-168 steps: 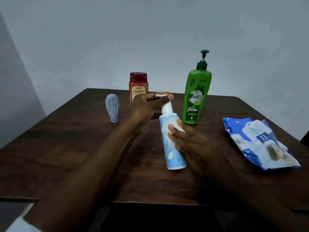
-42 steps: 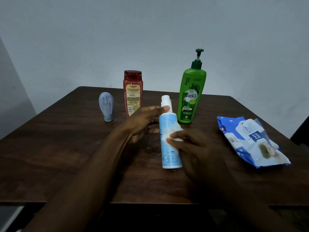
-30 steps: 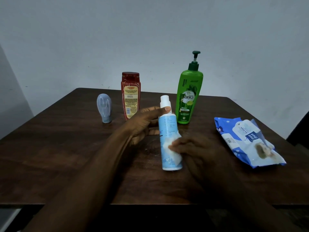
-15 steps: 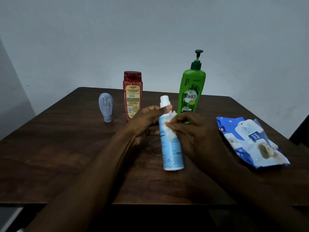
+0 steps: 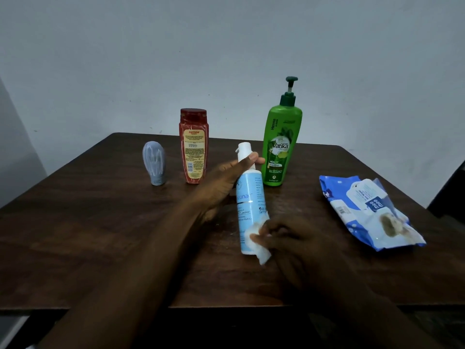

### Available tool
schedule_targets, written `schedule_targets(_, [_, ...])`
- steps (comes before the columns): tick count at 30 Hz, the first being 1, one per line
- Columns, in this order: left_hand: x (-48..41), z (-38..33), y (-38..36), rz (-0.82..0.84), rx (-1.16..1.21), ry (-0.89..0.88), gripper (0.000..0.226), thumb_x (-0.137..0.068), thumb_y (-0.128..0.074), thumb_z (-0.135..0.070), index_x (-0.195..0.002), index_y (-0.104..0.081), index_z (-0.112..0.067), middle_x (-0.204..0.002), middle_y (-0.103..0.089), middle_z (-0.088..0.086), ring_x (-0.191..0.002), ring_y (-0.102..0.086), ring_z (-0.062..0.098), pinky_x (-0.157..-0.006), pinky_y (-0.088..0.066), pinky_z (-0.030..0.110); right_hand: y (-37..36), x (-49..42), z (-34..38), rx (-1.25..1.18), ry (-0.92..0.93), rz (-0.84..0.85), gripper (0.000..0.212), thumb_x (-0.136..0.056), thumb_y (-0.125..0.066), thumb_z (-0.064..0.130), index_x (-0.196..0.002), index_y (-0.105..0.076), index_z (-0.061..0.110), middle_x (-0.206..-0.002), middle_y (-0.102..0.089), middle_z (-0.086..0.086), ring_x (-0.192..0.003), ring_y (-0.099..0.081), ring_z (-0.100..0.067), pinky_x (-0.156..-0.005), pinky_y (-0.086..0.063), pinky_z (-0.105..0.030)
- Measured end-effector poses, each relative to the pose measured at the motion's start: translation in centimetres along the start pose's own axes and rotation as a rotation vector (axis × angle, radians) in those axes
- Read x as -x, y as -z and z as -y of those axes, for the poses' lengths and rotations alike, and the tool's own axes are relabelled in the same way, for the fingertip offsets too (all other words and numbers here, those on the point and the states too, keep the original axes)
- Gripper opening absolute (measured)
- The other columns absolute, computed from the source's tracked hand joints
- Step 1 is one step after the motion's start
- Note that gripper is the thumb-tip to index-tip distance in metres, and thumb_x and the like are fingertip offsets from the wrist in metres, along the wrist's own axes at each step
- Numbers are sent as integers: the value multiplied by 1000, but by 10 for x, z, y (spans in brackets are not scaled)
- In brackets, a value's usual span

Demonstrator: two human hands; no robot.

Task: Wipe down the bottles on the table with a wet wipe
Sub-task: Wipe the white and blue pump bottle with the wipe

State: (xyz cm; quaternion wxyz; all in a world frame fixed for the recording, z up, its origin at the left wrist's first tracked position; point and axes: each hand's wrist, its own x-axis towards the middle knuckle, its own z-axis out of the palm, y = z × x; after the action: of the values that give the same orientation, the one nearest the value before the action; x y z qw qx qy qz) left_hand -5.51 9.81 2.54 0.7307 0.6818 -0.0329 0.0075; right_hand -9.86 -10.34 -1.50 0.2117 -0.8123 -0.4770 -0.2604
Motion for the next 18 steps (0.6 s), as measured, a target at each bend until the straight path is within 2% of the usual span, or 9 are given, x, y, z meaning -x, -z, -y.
schedule_targets(2, [0, 0, -1, 18, 74, 10, 46, -94, -49, -58, -99, -76, -22, -77, -72, -7, -79, -63, 15, -92, -49, 43, 6, -20, 7, -59, -23, -100, 29, -98, -55, 34, -96, -79, 17, -98, -70, -4, -88, -65, -13, -83, -52, -22])
schedule_targets(4, [0, 1, 1, 44, 162, 19, 49, -102, -37, -49, -100, -72, -15, -80, -71, 0, -74, -63, 15, -81, -48, 37, 4, -34, 0, -94, -88, -170, 29, -94, -54, 24, -104, -76, 10, -103, -66, -6, -93, -59, -5, -90, -45, -10])
schedule_targets(5, [1, 2, 2, 53, 172, 23, 47, -103, -35, -44, -105, -70, -13, -85, -72, 1, -77, -64, 15, -77, -48, 35, 5, -44, -6, -120, -103, -201, 28, -92, -55, 21, -106, -76, 9, -103, -65, -6, -94, -57, -3, -91, -43, -8])
schedule_targets(7, [2, 2, 7, 63, 190, 26, 41, -103, -38, -39, -113, -68, -14, -96, -74, 2, -86, -66, 17, -80, -51, 35, 5, -62, -12, -135, -140, -285, 22, -89, -63, 10, -106, -76, 7, -102, -66, -6, -95, -61, -8, -89, -49, -18])
schedule_targets(10, [2, 3, 13, 35, 192, 17, 31, -102, -45, -35, -113, -67, -16, -99, -75, 2, -89, -68, 16, -83, -53, 37, 5, -80, -17, -152, -134, -312, 23, -86, -65, 0, -105, -76, 7, -100, -67, -6, -93, -64, -13, -83, -53, -29])
schedule_targets(12, [1, 1, 15, 29, 156, 6, 30, -101, -48, -35, -112, -69, -17, -104, -75, 2, -94, -68, 16, -86, -53, 39, 4, -78, -17, -129, -125, -304, 23, -86, -64, 1, -106, -75, 5, -102, -67, -8, -95, -64, -15, -85, -53, -30])
schedule_targets(15, [0, 0, 17, 25, 108, 6, 31, -100, -51, -36, -114, -71, -17, -111, -74, 3, -103, -65, 20, -94, -50, 45, 2, -59, -13, -59, -78, -209, 27, -89, -59, 13, -109, -75, 5, -111, -67, -12, -102, -64, -23, -93, -51, -32])
schedule_targets(18, [-2, 0, 16, 13, 53, 15, 32, -99, -52, -40, -112, -70, -17, -106, -76, 1, -101, -66, 20, -87, -52, 42, 0, -34, -8, 0, -26, -142, 32, -95, -51, 22, -112, -75, 11, -116, -67, -10, -104, -62, -19, -96, -47, -23])
